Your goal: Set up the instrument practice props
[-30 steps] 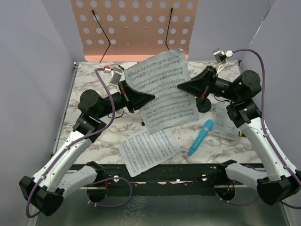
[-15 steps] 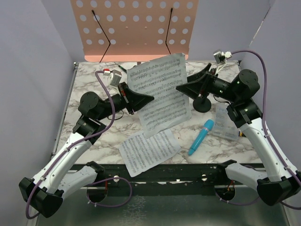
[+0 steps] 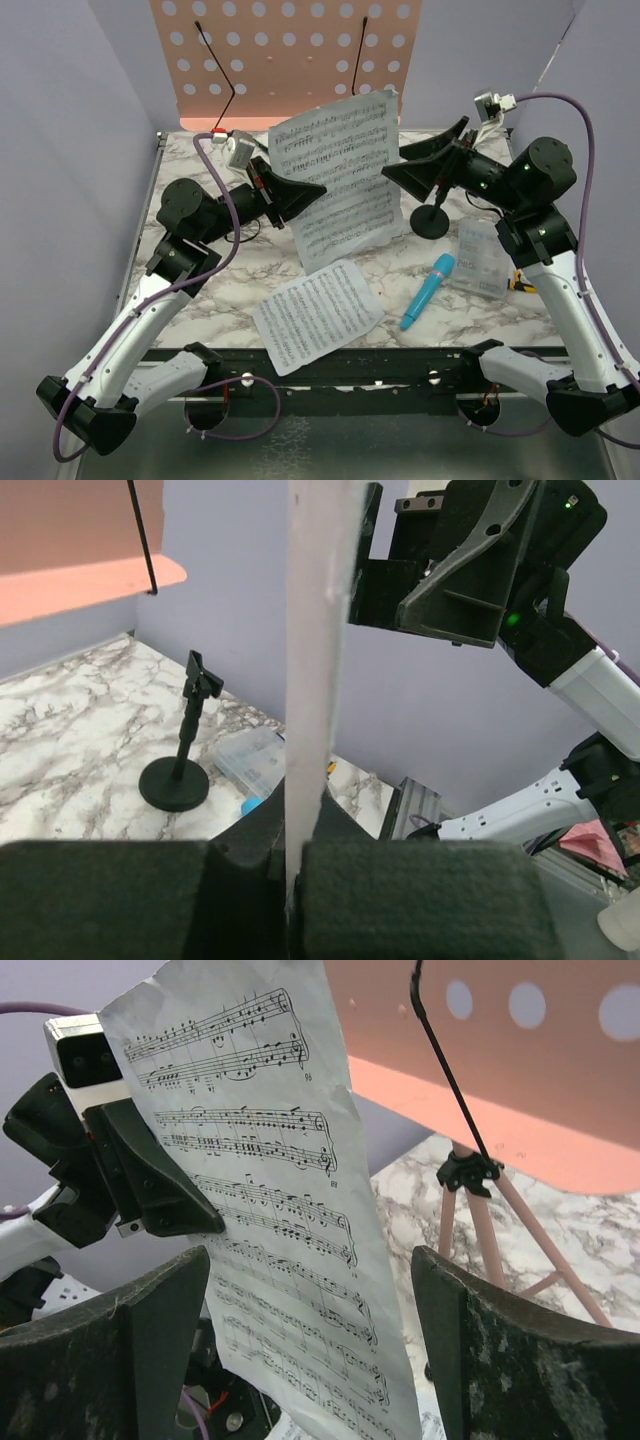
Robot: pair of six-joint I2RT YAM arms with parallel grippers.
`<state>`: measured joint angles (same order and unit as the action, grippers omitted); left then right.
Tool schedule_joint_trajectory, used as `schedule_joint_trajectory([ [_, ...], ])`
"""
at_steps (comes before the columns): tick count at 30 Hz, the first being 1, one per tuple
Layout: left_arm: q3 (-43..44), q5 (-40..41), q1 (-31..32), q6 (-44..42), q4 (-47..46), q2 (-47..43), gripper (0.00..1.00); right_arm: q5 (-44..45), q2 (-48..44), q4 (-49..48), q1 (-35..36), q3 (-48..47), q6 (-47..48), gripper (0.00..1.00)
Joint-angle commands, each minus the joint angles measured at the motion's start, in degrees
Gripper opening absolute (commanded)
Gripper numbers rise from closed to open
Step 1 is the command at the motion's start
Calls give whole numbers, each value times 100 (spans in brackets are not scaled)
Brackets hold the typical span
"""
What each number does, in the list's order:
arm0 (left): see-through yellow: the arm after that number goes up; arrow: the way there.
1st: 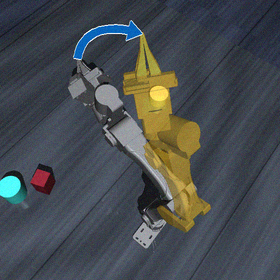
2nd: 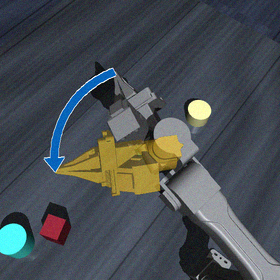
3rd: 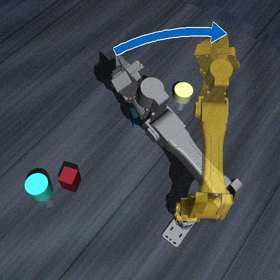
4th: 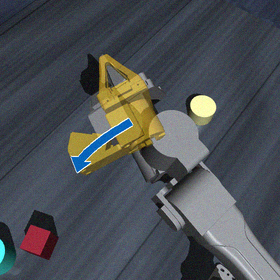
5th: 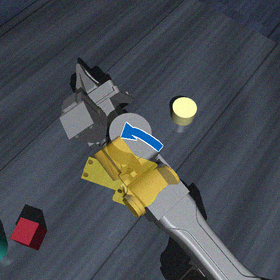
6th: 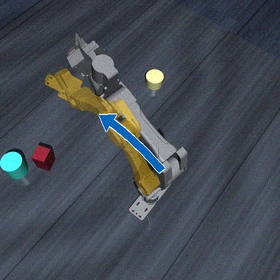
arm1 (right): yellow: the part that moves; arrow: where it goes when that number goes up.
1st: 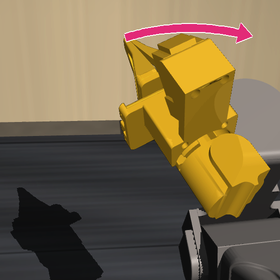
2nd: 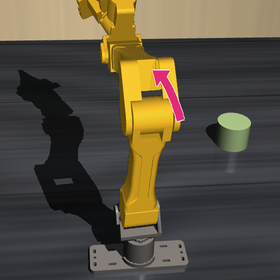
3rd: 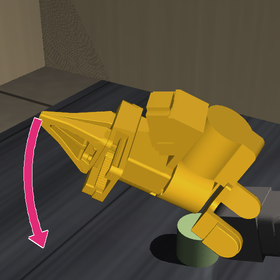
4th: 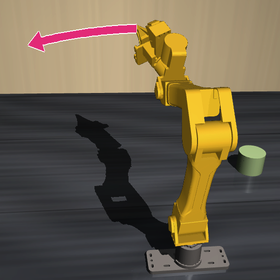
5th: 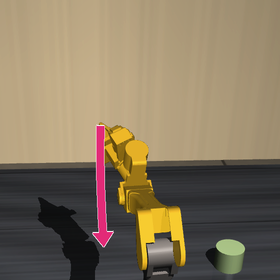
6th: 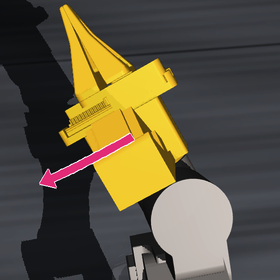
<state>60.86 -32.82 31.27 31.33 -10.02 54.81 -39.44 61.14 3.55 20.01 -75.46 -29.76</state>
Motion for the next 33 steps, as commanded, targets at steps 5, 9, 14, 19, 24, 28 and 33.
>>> schedule_joint_trajectory([
  [5, 1531, 412, 21, -794, 1069, 416, 0, 154, 217, 67, -23, -768, 79, 89],
  [9, 2470, 812, 12, -1168, 1663, 788, 0, 156, 555, 280, -23, -1262, 70, 89],
  [14, 3523, 1307, -13, -1472, 2223, 1310, 0, 397, 1008, 717, -23, -2001, 97, 89],
  [19, 4279, 1779, -79, -1712, 2562, 1677, 0, 591, 1254, 860, -23, -2399, 51, 89],
  [24, 4904, 2208, -142, -1965, 2794, 1898, 0, 501, 1499, 876, -23, -2698, -109, 89],
  [28, 5295, 2853, -156, -2359, 3035, 1945, 0, 334, 1679, 851, -23, -2864, -245, 89],
  [33, 5560, 3536, -156, -2778, 3295, 1912, 0, 131, 1832, 746, -22, -2945, -417, 85],
])
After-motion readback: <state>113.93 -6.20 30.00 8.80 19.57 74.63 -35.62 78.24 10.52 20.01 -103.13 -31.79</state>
